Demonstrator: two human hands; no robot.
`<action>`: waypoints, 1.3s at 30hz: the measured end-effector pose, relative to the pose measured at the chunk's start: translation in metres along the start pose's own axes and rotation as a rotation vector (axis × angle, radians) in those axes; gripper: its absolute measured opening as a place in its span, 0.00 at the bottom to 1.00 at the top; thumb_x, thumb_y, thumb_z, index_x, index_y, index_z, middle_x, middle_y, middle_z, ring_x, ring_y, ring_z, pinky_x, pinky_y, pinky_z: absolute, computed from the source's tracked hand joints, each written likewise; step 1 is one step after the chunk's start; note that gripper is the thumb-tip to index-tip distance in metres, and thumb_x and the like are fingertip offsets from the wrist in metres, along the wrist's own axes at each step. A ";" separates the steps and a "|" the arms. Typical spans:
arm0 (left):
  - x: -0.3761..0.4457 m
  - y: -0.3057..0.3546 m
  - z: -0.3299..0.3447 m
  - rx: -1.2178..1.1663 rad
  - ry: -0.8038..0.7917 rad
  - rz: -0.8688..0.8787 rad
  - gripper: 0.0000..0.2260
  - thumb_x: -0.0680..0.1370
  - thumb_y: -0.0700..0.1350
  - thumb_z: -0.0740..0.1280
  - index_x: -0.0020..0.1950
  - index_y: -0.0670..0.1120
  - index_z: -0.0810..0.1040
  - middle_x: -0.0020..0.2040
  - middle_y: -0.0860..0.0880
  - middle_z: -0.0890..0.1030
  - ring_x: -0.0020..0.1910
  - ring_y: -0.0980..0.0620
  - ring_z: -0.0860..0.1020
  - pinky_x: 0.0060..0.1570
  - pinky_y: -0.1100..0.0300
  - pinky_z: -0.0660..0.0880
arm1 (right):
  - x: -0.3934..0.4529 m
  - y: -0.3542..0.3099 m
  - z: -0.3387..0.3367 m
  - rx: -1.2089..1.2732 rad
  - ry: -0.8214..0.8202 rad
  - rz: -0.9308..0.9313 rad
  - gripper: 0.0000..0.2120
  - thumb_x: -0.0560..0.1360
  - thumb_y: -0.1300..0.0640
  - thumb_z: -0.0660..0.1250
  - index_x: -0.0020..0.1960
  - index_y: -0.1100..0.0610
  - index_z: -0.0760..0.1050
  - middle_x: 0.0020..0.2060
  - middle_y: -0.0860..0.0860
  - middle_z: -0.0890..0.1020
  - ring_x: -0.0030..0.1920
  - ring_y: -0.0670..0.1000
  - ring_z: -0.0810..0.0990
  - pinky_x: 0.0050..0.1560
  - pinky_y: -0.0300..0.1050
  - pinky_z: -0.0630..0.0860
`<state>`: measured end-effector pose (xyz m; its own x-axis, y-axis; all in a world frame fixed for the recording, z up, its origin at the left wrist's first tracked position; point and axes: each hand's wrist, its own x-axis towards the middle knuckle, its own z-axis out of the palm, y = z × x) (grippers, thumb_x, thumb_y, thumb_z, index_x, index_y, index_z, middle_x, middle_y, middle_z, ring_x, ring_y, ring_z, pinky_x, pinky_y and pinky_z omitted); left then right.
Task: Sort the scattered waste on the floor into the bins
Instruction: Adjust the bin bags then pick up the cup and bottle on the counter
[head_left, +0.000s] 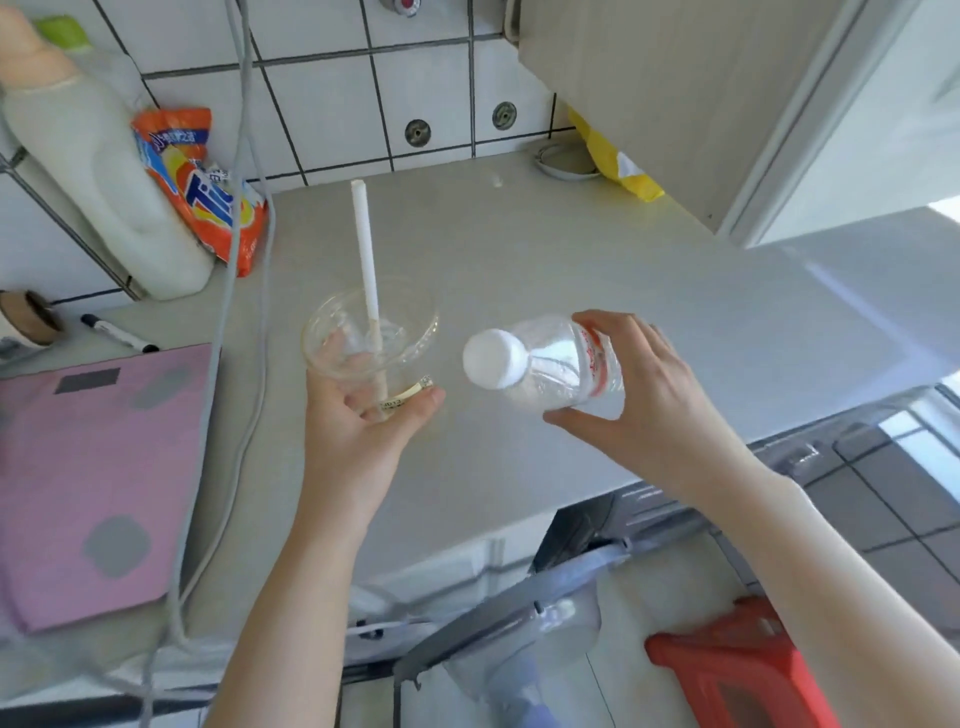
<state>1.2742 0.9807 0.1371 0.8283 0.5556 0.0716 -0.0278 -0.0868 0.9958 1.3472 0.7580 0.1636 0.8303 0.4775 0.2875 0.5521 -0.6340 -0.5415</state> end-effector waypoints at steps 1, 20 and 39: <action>-0.009 0.002 -0.002 0.011 -0.028 0.011 0.36 0.67 0.38 0.78 0.71 0.51 0.65 0.65 0.53 0.75 0.63 0.58 0.75 0.61 0.57 0.74 | -0.013 -0.004 -0.003 0.010 0.018 0.029 0.35 0.66 0.44 0.74 0.68 0.51 0.65 0.59 0.43 0.72 0.60 0.45 0.69 0.55 0.32 0.62; -0.236 -0.023 0.061 0.181 -0.709 -0.124 0.35 0.67 0.44 0.78 0.62 0.69 0.61 0.59 0.66 0.73 0.60 0.66 0.74 0.65 0.52 0.72 | -0.331 -0.005 -0.019 0.384 0.375 0.806 0.26 0.66 0.39 0.71 0.60 0.39 0.66 0.56 0.41 0.78 0.59 0.45 0.76 0.58 0.53 0.77; -0.501 -0.096 0.293 0.357 -1.219 -0.153 0.46 0.63 0.44 0.81 0.68 0.64 0.53 0.65 0.59 0.70 0.51 0.60 0.81 0.53 0.61 0.76 | -0.653 0.121 -0.132 0.484 0.612 1.276 0.26 0.70 0.54 0.73 0.60 0.45 0.61 0.52 0.42 0.77 0.53 0.42 0.79 0.51 0.48 0.80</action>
<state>1.0255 0.4682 -0.0109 0.7897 -0.5178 -0.3289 0.1074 -0.4112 0.9052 0.8825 0.2890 0.0145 0.6918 -0.6277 -0.3570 -0.5271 -0.1009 -0.8438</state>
